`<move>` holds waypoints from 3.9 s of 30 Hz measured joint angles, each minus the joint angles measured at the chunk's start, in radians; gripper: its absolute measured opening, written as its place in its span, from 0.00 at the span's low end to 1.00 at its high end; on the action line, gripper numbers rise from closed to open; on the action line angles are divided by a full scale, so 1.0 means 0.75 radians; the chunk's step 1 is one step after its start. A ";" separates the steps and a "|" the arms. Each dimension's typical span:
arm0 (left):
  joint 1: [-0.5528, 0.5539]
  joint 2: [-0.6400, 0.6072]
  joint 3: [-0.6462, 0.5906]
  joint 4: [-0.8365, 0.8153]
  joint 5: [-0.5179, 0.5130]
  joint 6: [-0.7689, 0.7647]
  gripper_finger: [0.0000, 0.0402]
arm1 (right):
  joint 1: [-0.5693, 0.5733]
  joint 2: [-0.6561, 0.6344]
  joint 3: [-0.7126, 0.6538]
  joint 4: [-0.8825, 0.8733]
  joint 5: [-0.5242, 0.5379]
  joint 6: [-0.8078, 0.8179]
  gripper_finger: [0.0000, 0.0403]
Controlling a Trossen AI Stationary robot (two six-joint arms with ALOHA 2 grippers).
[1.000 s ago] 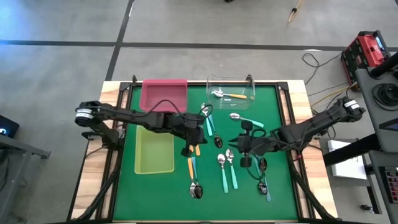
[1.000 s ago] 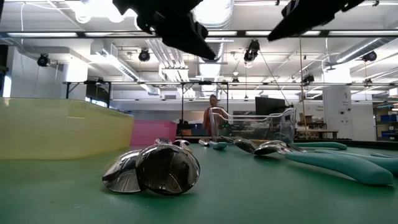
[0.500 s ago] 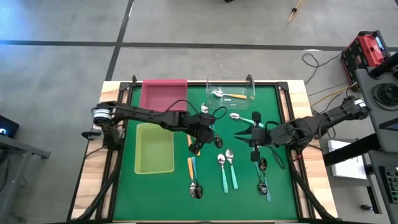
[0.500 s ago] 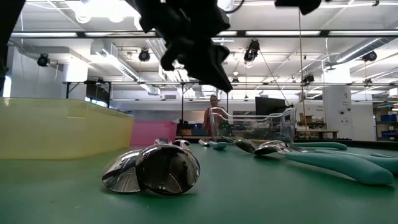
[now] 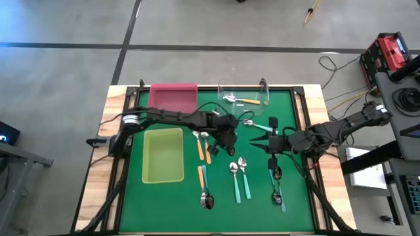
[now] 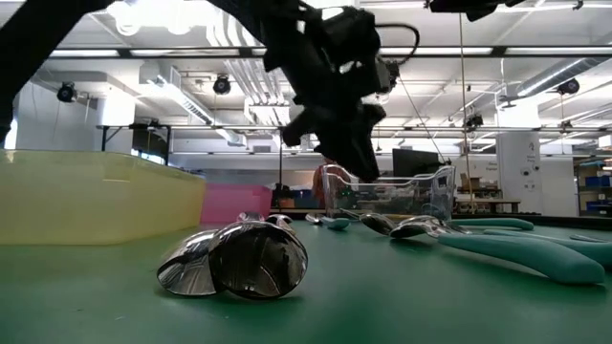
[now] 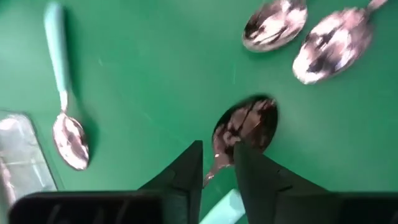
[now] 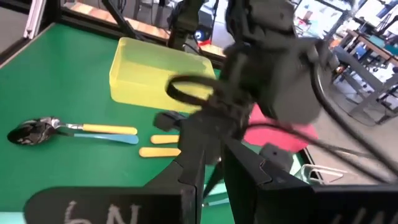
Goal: Sort silverware by color (type)
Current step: Put the blue spoon into the yellow bin
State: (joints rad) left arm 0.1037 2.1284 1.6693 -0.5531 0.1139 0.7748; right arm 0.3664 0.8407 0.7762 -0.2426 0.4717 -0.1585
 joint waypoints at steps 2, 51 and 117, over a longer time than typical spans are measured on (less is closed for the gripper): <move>0.011 0.044 0.051 -0.059 0.000 0.017 0.23 | 0.000 -0.001 -0.004 -0.002 -0.004 -0.014 0.11; 0.109 0.157 0.094 -0.098 0.118 0.158 0.54 | 0.000 -0.002 -0.009 -0.009 0.001 -0.036 0.11; -0.032 -0.870 -0.461 -0.015 -0.081 -1.214 0.00 | -0.001 -0.002 -0.009 -0.003 0.007 -0.048 0.11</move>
State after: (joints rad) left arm 0.0795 1.4759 1.3239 -0.5646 0.0531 -0.1360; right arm 0.3660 0.8391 0.7692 -0.2446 0.4772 -0.1943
